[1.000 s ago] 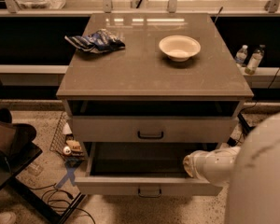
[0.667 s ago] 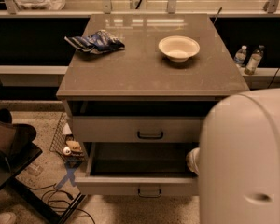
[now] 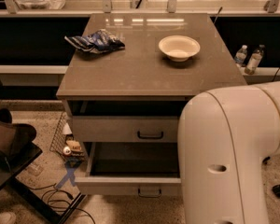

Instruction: Open middle drawer

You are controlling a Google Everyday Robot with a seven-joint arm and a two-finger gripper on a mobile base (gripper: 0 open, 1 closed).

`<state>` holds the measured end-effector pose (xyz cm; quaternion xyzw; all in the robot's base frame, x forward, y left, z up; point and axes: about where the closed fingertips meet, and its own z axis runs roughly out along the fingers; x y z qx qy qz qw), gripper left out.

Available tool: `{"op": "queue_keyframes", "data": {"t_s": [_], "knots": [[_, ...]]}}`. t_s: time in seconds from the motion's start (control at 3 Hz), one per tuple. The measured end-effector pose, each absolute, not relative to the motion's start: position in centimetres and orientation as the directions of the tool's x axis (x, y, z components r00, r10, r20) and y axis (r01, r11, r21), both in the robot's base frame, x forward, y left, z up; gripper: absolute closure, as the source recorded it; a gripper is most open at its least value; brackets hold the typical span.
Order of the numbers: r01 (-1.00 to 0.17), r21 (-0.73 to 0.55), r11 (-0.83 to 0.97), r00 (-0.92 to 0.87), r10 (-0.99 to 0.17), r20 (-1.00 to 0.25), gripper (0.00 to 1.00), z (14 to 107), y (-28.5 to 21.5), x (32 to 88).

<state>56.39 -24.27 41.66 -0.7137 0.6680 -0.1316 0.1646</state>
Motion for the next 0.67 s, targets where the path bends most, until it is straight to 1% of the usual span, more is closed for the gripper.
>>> {"op": "queue_keyframes", "data": {"t_s": [0.33, 0.67], "knots": [[-0.929, -0.370, -0.026, 0.046, -0.998, -0.044, 1.00, 40.9, -24.9, 54.7], [-0.956, -0.292, 0.017, -0.003, -0.999, -0.050, 1.00, 40.0, -26.1, 50.9]]}}
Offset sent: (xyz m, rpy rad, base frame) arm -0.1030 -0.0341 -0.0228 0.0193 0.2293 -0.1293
